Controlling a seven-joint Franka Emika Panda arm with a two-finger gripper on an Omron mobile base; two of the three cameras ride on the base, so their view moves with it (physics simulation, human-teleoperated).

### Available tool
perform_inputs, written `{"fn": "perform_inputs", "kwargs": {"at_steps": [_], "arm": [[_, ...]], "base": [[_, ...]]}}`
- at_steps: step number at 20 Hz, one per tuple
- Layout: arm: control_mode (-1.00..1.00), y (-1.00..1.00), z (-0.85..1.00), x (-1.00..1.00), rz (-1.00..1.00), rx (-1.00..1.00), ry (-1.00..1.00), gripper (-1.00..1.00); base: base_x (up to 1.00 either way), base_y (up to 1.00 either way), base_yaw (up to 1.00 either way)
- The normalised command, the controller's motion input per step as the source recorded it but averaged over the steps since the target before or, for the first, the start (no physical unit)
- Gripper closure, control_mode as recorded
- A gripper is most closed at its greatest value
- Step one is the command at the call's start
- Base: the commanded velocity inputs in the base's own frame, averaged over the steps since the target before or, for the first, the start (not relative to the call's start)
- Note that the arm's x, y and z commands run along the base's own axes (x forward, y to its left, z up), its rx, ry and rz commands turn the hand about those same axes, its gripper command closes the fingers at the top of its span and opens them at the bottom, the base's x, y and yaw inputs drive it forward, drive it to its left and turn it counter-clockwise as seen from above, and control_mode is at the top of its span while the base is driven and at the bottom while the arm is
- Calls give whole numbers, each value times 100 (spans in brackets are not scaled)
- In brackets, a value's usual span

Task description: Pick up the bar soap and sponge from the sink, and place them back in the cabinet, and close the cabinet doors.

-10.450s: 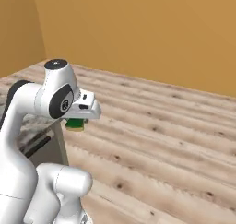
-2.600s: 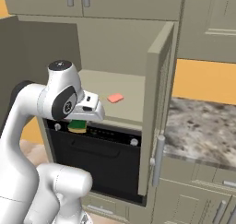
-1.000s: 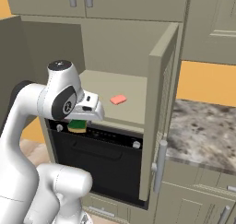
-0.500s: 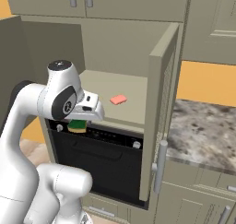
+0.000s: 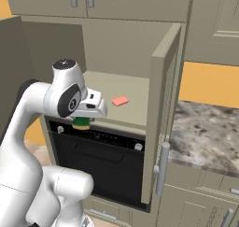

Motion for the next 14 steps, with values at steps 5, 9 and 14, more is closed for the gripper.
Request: {"fn": "perform_inputs", "kwargs": {"at_steps": [5,9,14], "arm": [[-100,5,0,69,0,0,0,100],[-100,10,0,65,0,0,0,100],[-100,11,0,57,0,0,0,100]], "base": [[0,0,0],[0,0,0],[0,0,0]]}}
